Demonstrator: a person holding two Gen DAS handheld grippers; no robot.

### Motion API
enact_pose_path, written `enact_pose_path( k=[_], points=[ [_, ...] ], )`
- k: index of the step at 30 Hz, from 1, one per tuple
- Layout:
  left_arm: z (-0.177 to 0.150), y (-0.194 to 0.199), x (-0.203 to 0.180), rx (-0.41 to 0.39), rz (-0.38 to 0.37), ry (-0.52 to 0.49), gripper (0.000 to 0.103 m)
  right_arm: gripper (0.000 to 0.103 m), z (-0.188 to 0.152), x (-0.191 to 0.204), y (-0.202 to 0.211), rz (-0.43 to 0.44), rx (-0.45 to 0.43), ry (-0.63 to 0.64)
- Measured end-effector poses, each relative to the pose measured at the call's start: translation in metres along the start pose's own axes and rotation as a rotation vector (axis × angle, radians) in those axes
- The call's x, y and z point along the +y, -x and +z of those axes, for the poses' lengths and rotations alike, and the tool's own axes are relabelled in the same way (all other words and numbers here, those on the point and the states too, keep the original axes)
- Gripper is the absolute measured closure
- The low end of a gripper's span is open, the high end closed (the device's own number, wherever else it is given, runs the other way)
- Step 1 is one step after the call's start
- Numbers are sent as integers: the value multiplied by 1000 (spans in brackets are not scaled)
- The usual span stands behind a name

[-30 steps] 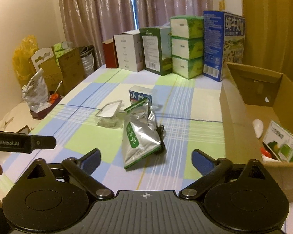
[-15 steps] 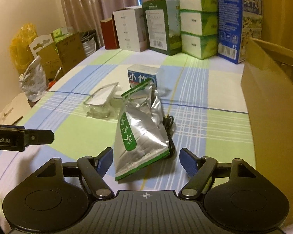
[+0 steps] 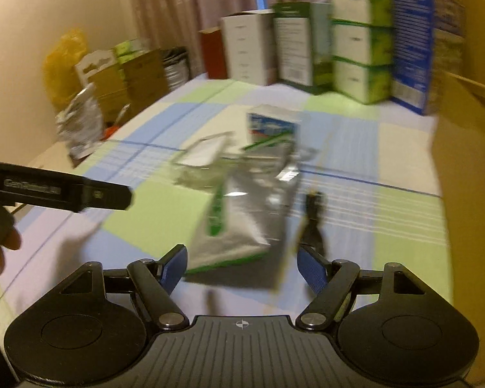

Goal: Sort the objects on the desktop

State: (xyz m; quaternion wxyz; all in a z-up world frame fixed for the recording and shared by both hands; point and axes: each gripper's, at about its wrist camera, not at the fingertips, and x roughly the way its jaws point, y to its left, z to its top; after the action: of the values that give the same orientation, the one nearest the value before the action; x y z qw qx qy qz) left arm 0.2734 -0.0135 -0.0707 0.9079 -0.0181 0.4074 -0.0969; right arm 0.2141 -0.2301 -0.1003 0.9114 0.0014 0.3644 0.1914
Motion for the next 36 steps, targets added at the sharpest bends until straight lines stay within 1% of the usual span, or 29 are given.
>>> enact_pose_path(
  k=[4, 6, 8, 9, 14, 16, 18, 22, 25, 27, 29, 32, 35, 36],
  points=[
    [4, -5, -9, -3, -29, -7, 1, 30, -1, -25, 5, -75, -29, -52],
    [6, -8, -14, 0, -44, -1, 1, 31, 2, -35, 4, -98, -37, -79],
    [10, -13, -20, 0, -56, 0, 1, 35, 6, -40, -2, -105, -42, -87],
    [12, -16, -24, 0, -61, -5, 1, 38, 9, -41, -5, -107, -45, -86],
    [21, -26, -41, -3, -85, -29, 1, 44, 17, -44, -20, -93, -72, -109],
    [24, -30, -44, -4, -89, -34, 1, 51, 20, -45, -23, -99, -83, -124],
    [26, -34, -47, -2, -92, -40, 1, 55, 24, -51, -23, -107, -103, -172],
    [28, -39, -48, 0, -94, -46, 1, 57, 25, -60, -34, -145, -55, -177],
    [26, -41, -48, 6, -94, -45, 1, 57, 22, -58, -40, -122, -18, -148],
    [25, -43, -48, 11, -95, -44, 1, 57, 20, -51, -42, -110, -11, -110],
    [23, -46, -49, 18, -93, -47, 1, 58, 19, -44, -47, -106, 3, -78],
    [23, -48, -50, 24, -98, -48, 1, 62, 19, -43, -54, -103, 15, -68],
    [23, -50, -52, 26, -103, -55, 1, 74, 21, -43, -58, -101, 22, -42],
    [24, -51, -53, 29, -103, -58, 1, 88, 22, -43, -59, -104, 27, -26]
  ],
)
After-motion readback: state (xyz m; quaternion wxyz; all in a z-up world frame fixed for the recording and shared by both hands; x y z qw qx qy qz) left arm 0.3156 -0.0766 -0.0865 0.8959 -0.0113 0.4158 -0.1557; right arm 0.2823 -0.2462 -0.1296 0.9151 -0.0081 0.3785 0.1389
